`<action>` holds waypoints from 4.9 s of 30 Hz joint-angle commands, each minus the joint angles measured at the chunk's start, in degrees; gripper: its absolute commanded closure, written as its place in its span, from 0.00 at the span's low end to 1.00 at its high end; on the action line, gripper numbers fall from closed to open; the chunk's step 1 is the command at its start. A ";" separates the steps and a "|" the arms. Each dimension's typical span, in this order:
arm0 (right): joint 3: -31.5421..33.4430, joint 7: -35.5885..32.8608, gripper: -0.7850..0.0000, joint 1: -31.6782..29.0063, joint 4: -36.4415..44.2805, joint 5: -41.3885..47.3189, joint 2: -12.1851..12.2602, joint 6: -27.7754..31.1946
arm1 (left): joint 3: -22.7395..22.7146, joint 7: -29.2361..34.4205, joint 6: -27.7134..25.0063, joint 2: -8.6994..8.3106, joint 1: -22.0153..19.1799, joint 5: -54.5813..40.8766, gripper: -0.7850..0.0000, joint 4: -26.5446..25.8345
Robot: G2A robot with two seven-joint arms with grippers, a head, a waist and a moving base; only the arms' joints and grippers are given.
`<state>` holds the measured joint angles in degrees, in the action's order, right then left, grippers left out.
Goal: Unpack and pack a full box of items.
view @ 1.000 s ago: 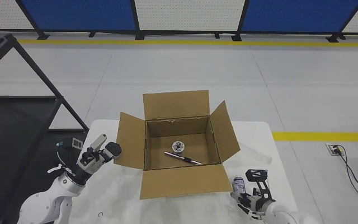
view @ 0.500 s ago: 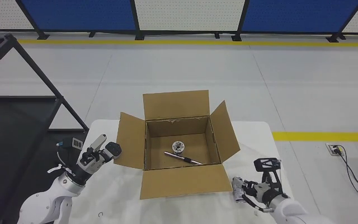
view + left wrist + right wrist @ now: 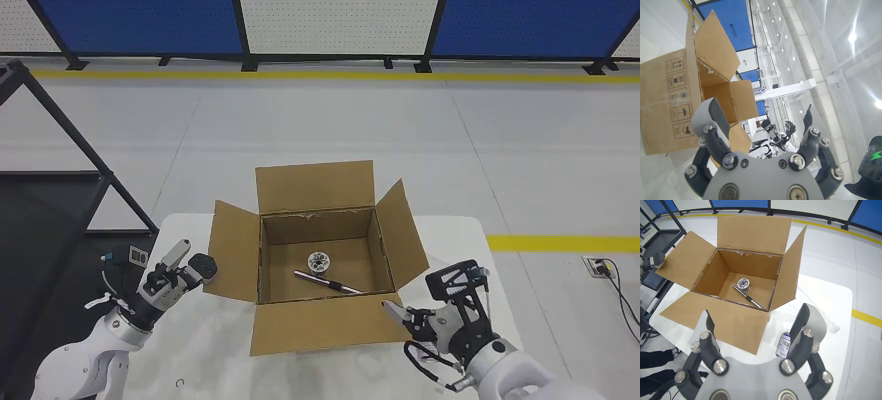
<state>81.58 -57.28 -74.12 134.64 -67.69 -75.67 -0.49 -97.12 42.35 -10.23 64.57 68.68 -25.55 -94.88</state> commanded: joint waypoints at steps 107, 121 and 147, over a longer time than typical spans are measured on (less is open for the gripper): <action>-42.74 13.73 0.18 69.88 -123.13 26.70 -33.53 -18.73 | -8.20 -3.86 0.65 -0.82 10.96 -8.05 0.00 -10.87; -42.01 16.01 0.34 69.68 -125.03 26.50 -34.35 -18.35 | -8.20 -3.86 0.65 -0.82 10.96 -8.05 0.00 -10.87; -40.19 16.73 0.35 70.26 -126.31 26.27 -34.42 -20.58 | -8.20 -3.86 0.65 -0.82 10.96 -8.05 0.00 -10.87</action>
<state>41.30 -40.49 -3.91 8.39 -41.42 -110.15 -21.00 -105.31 38.50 -9.58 63.75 79.65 -33.60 -105.75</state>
